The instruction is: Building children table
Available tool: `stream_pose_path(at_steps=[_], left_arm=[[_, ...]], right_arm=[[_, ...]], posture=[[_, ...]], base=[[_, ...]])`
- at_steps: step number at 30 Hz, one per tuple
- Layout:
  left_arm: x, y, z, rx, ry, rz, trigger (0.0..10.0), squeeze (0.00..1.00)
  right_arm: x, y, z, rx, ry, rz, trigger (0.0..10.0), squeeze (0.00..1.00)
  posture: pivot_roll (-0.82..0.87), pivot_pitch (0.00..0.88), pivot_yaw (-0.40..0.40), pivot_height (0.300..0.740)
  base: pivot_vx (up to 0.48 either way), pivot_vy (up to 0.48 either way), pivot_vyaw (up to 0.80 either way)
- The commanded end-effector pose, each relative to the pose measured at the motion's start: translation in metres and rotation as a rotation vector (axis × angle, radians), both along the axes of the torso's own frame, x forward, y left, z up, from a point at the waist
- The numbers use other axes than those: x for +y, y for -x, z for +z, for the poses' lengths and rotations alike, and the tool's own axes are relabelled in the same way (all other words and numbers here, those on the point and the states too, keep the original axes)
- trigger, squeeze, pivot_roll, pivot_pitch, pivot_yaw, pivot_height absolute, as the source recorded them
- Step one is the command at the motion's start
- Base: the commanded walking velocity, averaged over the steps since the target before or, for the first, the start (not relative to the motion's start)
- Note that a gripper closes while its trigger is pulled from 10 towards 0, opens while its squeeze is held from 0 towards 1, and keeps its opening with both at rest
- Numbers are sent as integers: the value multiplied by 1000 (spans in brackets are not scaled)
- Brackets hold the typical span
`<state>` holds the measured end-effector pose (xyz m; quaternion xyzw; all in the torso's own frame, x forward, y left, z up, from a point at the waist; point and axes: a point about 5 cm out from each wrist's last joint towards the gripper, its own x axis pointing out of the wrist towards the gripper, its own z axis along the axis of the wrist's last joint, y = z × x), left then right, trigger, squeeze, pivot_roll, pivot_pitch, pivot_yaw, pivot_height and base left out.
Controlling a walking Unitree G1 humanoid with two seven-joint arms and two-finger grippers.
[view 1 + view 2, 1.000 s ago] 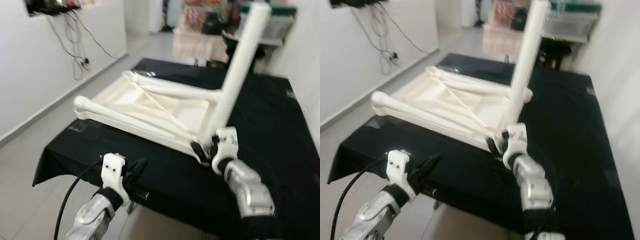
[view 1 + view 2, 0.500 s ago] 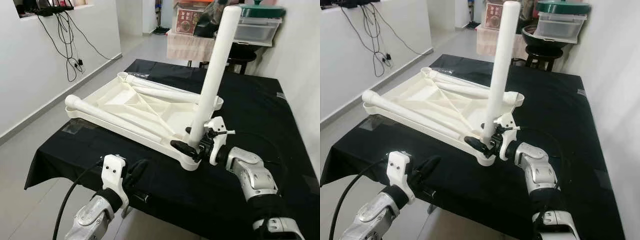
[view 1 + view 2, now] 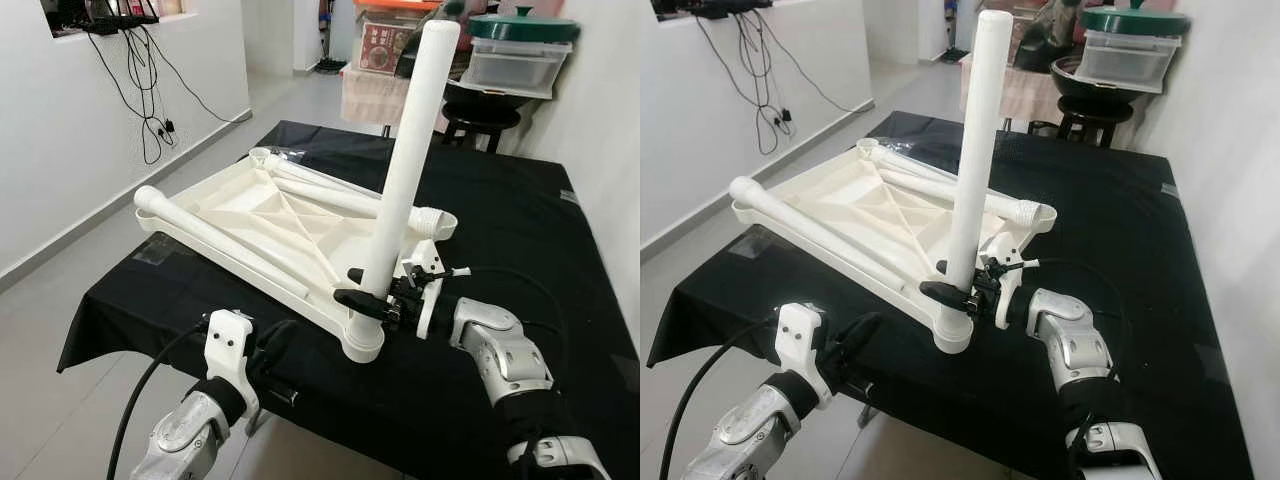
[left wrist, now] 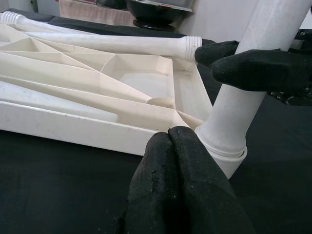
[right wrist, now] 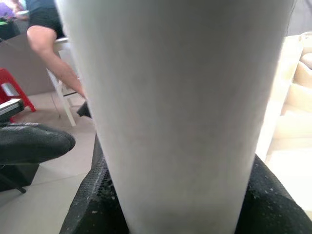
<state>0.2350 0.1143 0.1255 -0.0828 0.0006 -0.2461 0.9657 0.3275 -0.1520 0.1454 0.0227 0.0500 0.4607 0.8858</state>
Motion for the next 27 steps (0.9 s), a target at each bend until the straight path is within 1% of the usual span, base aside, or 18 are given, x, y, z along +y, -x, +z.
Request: stream_pose_path(at_steps=[1, 2, 3, 4, 5, 6, 8, 13, 15, 17, 18, 19, 22, 23, 24, 25, 26, 27], left_arm=[[0, 1, -4, 17, -8, 3, 10000, 0], [0, 1, -4, 17, -8, 3, 10000, 0], [1, 2, -4, 17, -8, 4, 10000, 0], [1, 2, -3, 17, -7, 3, 10000, 0], [1, 2, -3, 17, -7, 2, 10000, 0], [2, 2, -3, 17, -7, 2, 10000, 0], [2, 1, -3, 17, -7, 2, 10000, 0], [1, 0, -3, 16, -4, 3, 10000, 0], [1, 0, -3, 15, -4, 5, 10000, 0], [1, 0, -3, 14, -4, 7, 10000, 0], [1, 0, -3, 14, -4, 7, 10000, 0], [1, 0, -3, 14, -4, 8, 10000, 0], [1, 0, -3, 13, -4, 8, 10000, 0], [1, 0, -3, 14, -3, 7, 10000, 0], [1, 0, -3, 14, -3, 6, 10000, 0], [1, 0, -3, 15, -2, 5, 10000, 0], [1, 0, -3, 15, -2, 5, 10000, 0], [1, 0, -3, 15, -2, 5, 10000, 0]], right_arm=[[-2, -3, -12, 54, 20, -260, 0, 0], [-2, -3, -12, 54, 20, -260, 0, 0], [-20, -4, -22, 100, 111, -651, 0, 0], [-32, 5, -28, 109, 174, -885, 0, 0], [-40, 13, -31, 111, 212, -1019, 0, 0], [-43, 18, -32, 111, 225, -1052, 0, 0], [-42, 19, -32, 105, 222, -1030, 0, 0], [-51, 11, -29, 77, 245, -1026, 0, 0], [-49, 9, -27, 74, 241, -1018, 0, 0], [-39, 8, -28, 86, 242, -982, 0, 0], [-39, 8, -28, 86, 242, -982, 0, 0], [-34, 9, -30, 95, 255, -959, 10000, 0], [-29, 10, -30, 104, 266, -964, 10000, 0], [-21, 11, -27, 100, 250, -935, 10000, 0], [-9, 9, -20, 93, 184, -849, 10000, 1000], [2, 7, -14, 81, 124, -752, 10000, 1000], [2, 7, -14, 81, 124, -752, 10000, 1000], [12, 6, -7, 68, 52, -637, 10000, 1000]], posture=[[16, 0, -45, 740], [16, 0, -45, 740], [4, 0, -40, 740], [5, 0, -42, 740], [11, 0, -43, 740], [0, 0, -35, 740], [0, 0, -35, 740], [4, 0, -46, 740], [4, 0, -47, 740], [4, 0, -47, 740], [4, 0, -47, 740], [7, 0, -45, 740], [7, 0, -45, 740], [7, 0, -44, 740], [10, 0, -41, 740], [14, 0, -40, 740], [14, 0, -40, 740], [14, 0, -40, 740]], base=[[0, 0, 0], [0, 0, 0], [0, 0, 0], [0, 0, 0], [0, 0, 0], [0, 0, 0], [0, 0, 0], [0, 0, 0], [0, 0, 0], [0, 0, 0], [0, 0, 0], [0, 0, 0], [0, 0, 0], [0, 0, 0], [0, 0, 0], [0, 0, 0], [0, 0, 0], [0, 0, 0]])
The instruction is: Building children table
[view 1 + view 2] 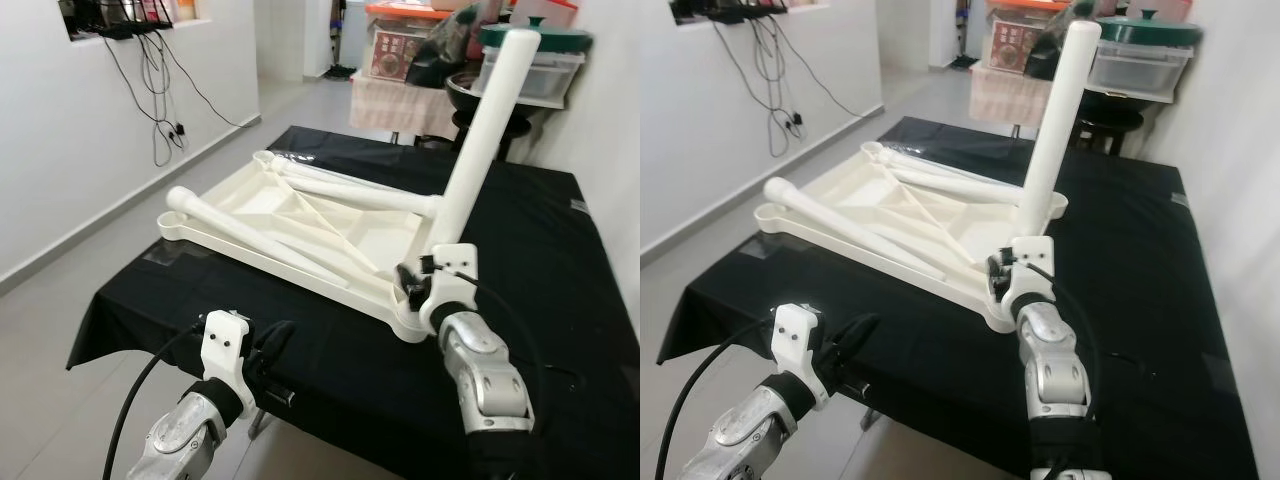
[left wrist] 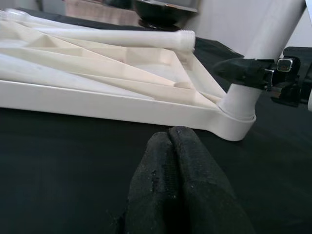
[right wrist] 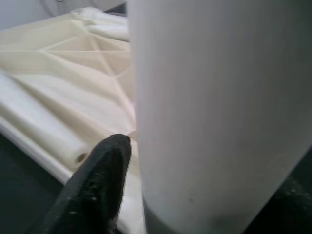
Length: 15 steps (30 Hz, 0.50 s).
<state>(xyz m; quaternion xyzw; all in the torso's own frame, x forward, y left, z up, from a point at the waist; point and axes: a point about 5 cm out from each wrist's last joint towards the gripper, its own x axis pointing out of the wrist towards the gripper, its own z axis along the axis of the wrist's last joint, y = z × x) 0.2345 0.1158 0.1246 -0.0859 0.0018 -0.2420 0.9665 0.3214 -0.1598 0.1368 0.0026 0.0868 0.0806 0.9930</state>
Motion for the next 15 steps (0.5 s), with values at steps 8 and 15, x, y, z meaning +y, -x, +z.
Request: stream_pose_path(at_steps=[8, 15], left_arm=[[-1, -1, -2, 11, -9, -2, 10000, 0], [-1, 0, -2, 11, -10, -1, 10000, 0]], right_arm=[[29, -6, 22, -78, -89, 660, 10000, 0], [34, -4, 26, -67, -63, 814, 10000, 0]], posture=[[30, 0, -48, 740], [41, 0, -50, 740]], base=[[0, 0, 0], [0, 0, 0]])
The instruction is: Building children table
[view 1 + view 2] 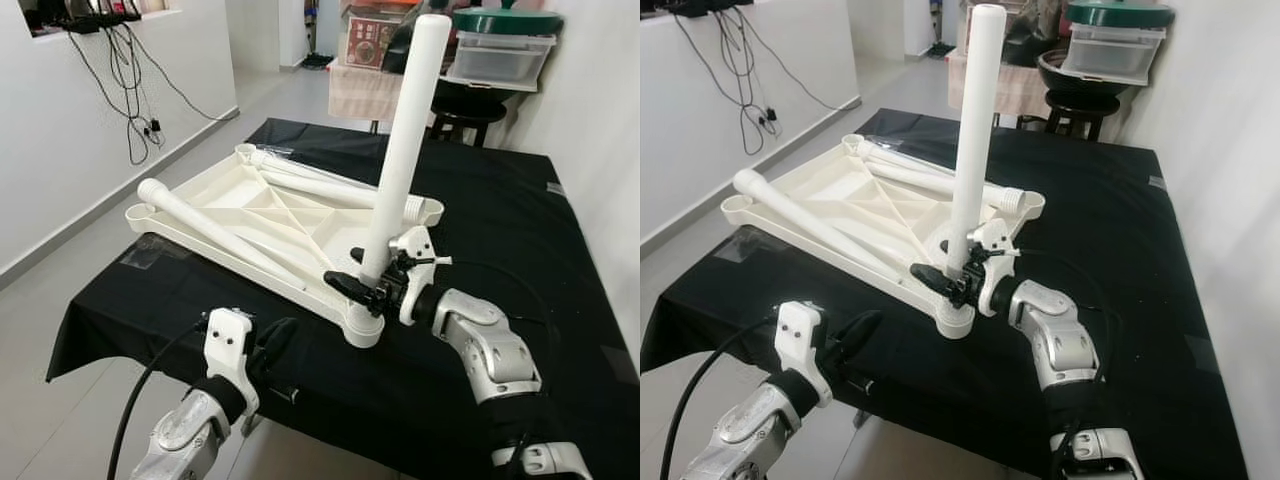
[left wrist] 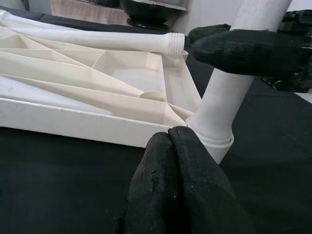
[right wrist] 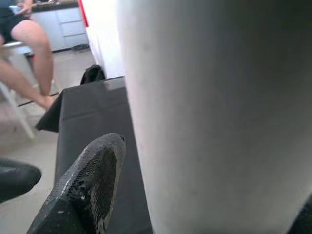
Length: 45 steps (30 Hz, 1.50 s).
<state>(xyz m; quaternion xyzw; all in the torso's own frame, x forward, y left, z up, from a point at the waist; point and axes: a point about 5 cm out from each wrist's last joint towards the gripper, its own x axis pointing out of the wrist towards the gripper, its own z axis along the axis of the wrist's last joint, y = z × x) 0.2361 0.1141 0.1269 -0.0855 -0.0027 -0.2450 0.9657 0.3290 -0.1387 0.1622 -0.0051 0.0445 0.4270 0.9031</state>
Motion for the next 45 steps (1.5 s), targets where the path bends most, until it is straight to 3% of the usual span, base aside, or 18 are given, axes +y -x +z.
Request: stream_pose_path(at_steps=[1, 8, 9, 10, 20, 22, 23, 25, 27, 34, 38, 39, 40, 41, 42, 43, 44, 45], left_arm=[[1, 2, -5, 21, -12, 4, 10000, 0], [0, 2, -5, 21, -13, 2, 10000, 0], [0, 2, -5, 20, -13, 3, 10000, 0], [0, 2, -4, 20, -13, 3, 10000, 0], [0, 3, -5, 21, -10, 3, 10000, 0], [0, 4, -5, 22, -10, 3, 10000, 0], [0, 4, -5, 22, -10, 3, 10000, 0], [1, 5, -5, 22, -12, 2, 10000, 0], [2, 5, -5, 23, -13, 3, 10000, 0], [2, 5, -5, 24, -13, 1, 10000, 0], [2, 5, -5, 23, -14, 3, 10000, 0], [2, 4, -5, 23, -14, 4, 10000, 0], [2, 4, -5, 23, -14, 4, 10000, 0], [2, 4, -5, 23, -14, 4, 10000, 0], [2, 4, -5, 23, -14, 4, 10000, 0], [2, 4, -5, 23, -14, 4, 10000, 0], [2, 3, -5, 23, -14, 4, 10000, 0], [2, 3, -5, 23, -14, 4, 10000, 0]], right_arm=[[16, 9, -3, 16, 16, 168, 10000, 0], [21, 19, -19, 77, 35, 287, 10000, 0], [21, 20, -22, 81, 33, 297, 3961, 0], [20, 20, -25, 84, 32, 290, 0, 0], [7, 23, -37, 125, 29, 152, 0, 0], [-8, 17, -55, 167, 152, -232, 0, 0], [-8, 17, -55, 167, 152, -232, 0, 0], [-48, 26, -57, 169, 234, -777, 0, 0], [-57, 33, -54, 154, 241, -878, 0, 0], [-62, 35, -51, 131, 238, -906, 0, 0], [-57, 18, -43, 84, 231, -900, 0, 0], [-50, 14, -41, 81, 231, -868, 4745, 0], [-50, 14, -41, 81, 231, -868, 4745, 0], [-44, 13, -40, 87, 233, -840, 10000, 0], [-44, 13, -40, 87, 233, -840, 10000, 0], [-34, 11, -38, 88, 204, -768, 10000, 714], [-25, 8, -33, 87, 138, -698, 10000, 1000], [-25, 8, -33, 87, 138, -698, 10000, 1000]], posture=[[45, 0, -50, 740], [46, 0, -48, 740], [48, 0, -50, 740], [46, 0, -50, 740], [30, 0, -48, 740], [35, 0, -57, 740], [35, 0, -57, 740], [45, 0, -73, 740], [30, 0, -64, 740], [30, 0, -63, 740], [36, 0, -56, 740], [36, 0, -55, 740], [36, 0, -55, 740], [35, 0, -54, 740], [35, 0, -54, 740], [35, 0, -53, 740], [36, 0, -53, 740], [36, 0, -53, 740]], base=[[0, 0, 0], [0, 0, 0], [0, 0, 0], [0, 0, 0], [0, 0, 0], [0, 0, 0], [0, 0, 0], [0, 0, 0], [0, 0, 0], [0, 0, 0], [0, 0, 0], [0, 0, 0], [0, 0, 0], [0, 0, 0], [0, 0, 0], [0, 0, 0], [0, 0, 0], [0, 0, 0]])
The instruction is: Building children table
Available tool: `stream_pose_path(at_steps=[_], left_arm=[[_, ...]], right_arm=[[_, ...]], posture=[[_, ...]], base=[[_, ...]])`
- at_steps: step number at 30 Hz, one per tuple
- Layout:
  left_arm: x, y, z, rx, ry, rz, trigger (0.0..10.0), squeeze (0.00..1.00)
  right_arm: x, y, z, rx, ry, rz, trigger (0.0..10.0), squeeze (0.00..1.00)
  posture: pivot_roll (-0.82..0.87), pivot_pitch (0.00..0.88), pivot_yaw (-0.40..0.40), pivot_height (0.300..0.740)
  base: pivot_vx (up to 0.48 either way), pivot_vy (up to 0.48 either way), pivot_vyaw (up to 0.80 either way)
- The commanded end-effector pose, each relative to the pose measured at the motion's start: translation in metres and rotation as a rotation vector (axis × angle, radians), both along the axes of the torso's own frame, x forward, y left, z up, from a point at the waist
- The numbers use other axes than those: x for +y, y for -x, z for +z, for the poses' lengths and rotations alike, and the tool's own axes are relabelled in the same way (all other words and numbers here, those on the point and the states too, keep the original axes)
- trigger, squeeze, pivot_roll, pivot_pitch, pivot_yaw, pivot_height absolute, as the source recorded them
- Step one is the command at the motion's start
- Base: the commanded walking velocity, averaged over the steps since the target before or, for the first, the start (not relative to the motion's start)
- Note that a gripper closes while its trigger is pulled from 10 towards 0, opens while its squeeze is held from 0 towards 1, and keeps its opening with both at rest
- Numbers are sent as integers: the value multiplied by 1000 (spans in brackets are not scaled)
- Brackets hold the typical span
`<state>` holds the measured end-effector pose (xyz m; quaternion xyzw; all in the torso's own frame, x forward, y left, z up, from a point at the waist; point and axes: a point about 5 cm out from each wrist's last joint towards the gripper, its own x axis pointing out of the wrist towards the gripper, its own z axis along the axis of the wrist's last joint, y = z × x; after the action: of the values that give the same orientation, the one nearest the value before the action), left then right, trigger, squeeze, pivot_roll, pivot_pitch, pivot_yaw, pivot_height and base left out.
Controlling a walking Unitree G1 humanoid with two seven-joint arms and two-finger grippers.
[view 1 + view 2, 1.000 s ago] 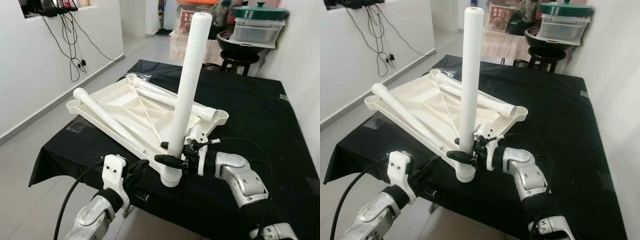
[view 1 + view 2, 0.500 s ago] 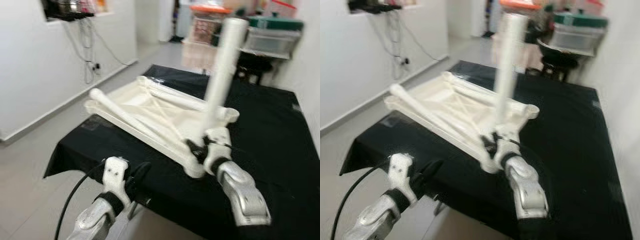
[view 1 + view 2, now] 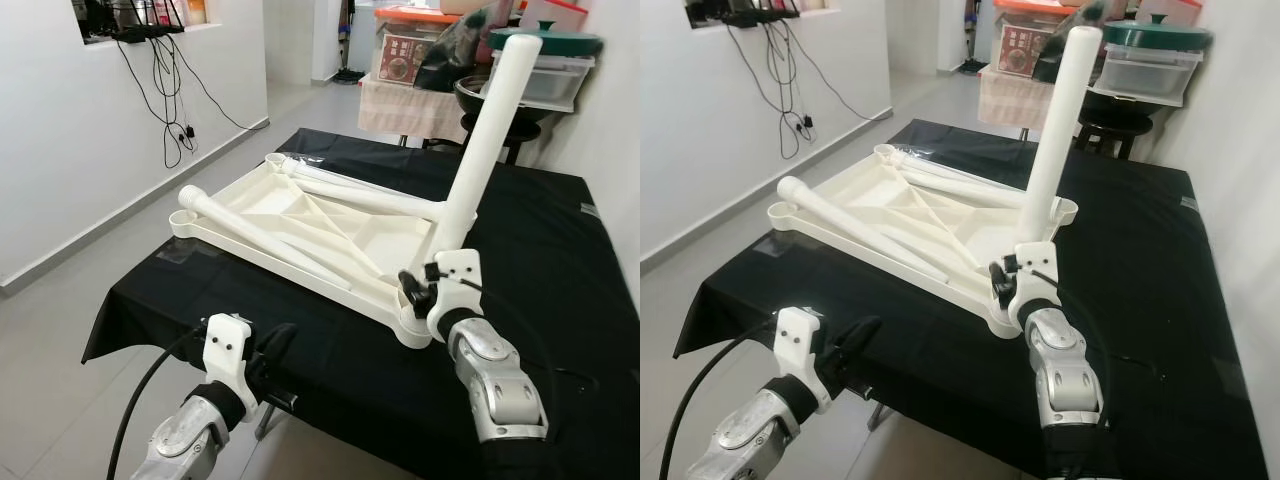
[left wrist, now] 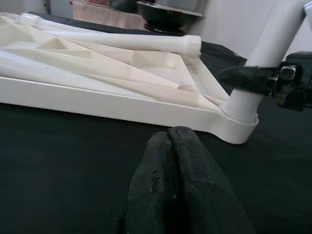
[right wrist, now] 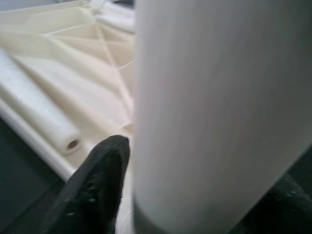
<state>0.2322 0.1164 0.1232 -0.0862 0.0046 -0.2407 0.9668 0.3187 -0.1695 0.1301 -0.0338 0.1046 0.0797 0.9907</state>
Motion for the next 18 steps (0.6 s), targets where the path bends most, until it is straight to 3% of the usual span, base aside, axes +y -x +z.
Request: stream_pose_path(at_steps=[1, 2, 4, 5, 7, 8, 9, 11, 14, 17, 18], left_arm=[[0, -1, -1, 8, -12, -4, 10000, 0], [0, -1, -1, 7, -12, -4, 10000, 0], [0, -1, -1, 7, -12, -4, 10000, 0], [-1, -1, -1, 8, -11, -5, 10000, 0], [-1, -1, -1, 8, -11, -5, 10000, 0], [-1, -1, -1, 8, -10, -5, 10000, 0], [-1, -1, -1, 8, -10, -5, 10000, 0], [-1, -1, -1, 8, -10, -5, 10000, 0], [-2, 0, -1, 6, -10, -3, 10000, 0], [-2, 0, -1, 6, -11, -3, 10000, 0], [-2, 0, -1, 6, -11, -3, 10000, 0]], right_arm=[[17, -6, 7, -7, -72, 130, 10000, 1000], [27, -9, 19, -54, -134, 275, 10000, 1000], [27, -9, 19, -54, -134, 275, 10000, 1000], [32, -10, 30, -83, -160, 415, 10000, 1000], [32, -10, 30, -83, -160, 415, 10000, 1000], [34, -11, 35, -92, -161, 520, 10000, 0], [35, -11, 38, -95, -123, 618, 10000, 0], [35, -11, 38, -95, -123, 618, 10000, 0], [45, -7, 30, -21, -70, 906, 10000, 0], [50, -4, 27, -6, -77, 954, 9765, 0], [51, -3, 26, 3, -84, 967, 5647, 0]], posture=[[36, 0, -53, 740], [36, 0, -53, 740], [36, 0, -53, 740], [36, 0, -51, 740], [36, 0, -51, 740], [38, 0, -52, 740], [40, 0, -53, 740], [40, 0, -53, 740], [56, 0, -59, 740], [56, 0, -59, 740], [56, 0, -59, 740]], base=[[0, 0, 0], [0, 0, 0], [0, 0, 0], [0, 0, 0], [0, 0, 0], [0, 0, 0], [0, 0, 0], [0, 0, 0], [0, 0, 0], [0, 0, 0], [0, 0, 0]])
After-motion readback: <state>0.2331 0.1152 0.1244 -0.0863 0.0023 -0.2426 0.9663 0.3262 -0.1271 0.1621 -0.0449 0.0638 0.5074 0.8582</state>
